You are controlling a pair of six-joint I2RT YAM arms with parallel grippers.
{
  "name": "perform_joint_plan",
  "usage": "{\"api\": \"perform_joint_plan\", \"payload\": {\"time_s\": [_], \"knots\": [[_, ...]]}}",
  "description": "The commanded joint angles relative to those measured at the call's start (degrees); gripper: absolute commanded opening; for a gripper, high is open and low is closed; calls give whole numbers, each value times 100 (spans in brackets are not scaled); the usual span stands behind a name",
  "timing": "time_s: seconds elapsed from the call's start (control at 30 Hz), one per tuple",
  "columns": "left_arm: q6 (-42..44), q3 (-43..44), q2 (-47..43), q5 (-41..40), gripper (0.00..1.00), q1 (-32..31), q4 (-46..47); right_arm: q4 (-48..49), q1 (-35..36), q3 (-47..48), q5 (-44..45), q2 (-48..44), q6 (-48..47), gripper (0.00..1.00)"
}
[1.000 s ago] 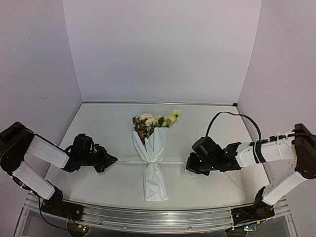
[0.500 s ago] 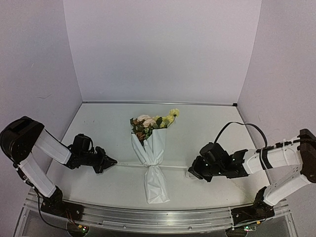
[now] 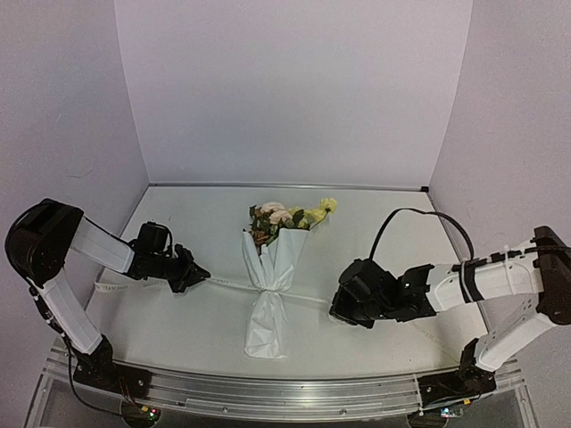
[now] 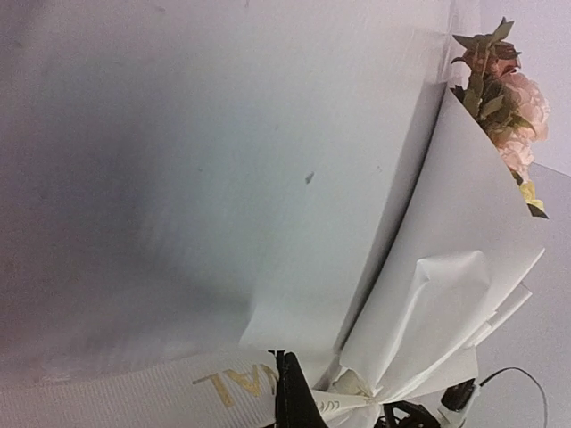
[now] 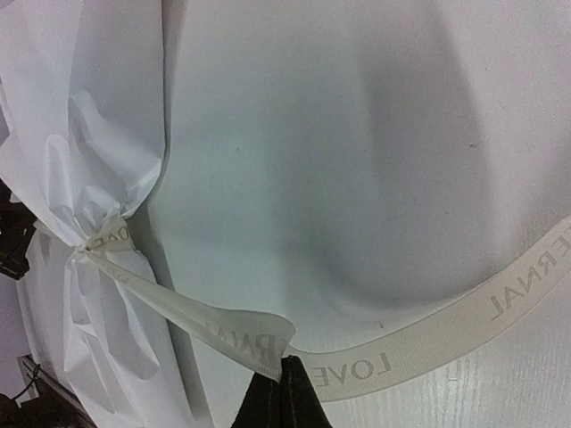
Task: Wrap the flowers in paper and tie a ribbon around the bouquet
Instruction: Tie the ribbon around the folded bouquet, then pick up the left side of the ribbon at the center of the board.
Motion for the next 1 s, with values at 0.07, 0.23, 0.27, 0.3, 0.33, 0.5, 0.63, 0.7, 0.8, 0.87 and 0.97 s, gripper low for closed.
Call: {"api": "perform_joint_plan", "payload": {"time_s": [0.07,0.23,0.27,0.3,0.33,0.5,0.63,0.7,0.8,0.87,0.97], "knots": [[867,189,-705,-1118,0,185,-1130,-1697,17,370,780,500,-669,0],[1281,362,-1346,-1115,0,-437,-1213,-1725,8,761,707,629,-1114,18],[1363,435,-1400,-1089,0,-582,-1218,-1733,6,837,701,642,-1191,21],[1432,516,-1435,-1073,0,-701,-1209,-1741,1,908,694,640,-1257,27],[1493,585,-1452,-1071,0,-802,-1193,-1747,0,976,681,628,-1330,34],[1673,971,-1217,-644,0,-1261,-932,-1734,-3,1278,533,358,-1804,56],[1690,1238,-1086,-219,1,-1589,-584,-1116,-3,1436,162,26,-2652,65],[1694,1364,-1047,-29,1,-1719,-493,-550,-29,1445,-122,-25,-2993,69],[1707,1524,-980,200,3,-1864,-419,314,-137,1610,-679,167,-3304,70],[1665,1637,-942,224,3,-1952,-509,736,-167,1843,-1094,448,-3410,68],[1518,1810,-840,377,3,-2014,-523,1292,-170,2199,-1473,931,-3443,67]]}}
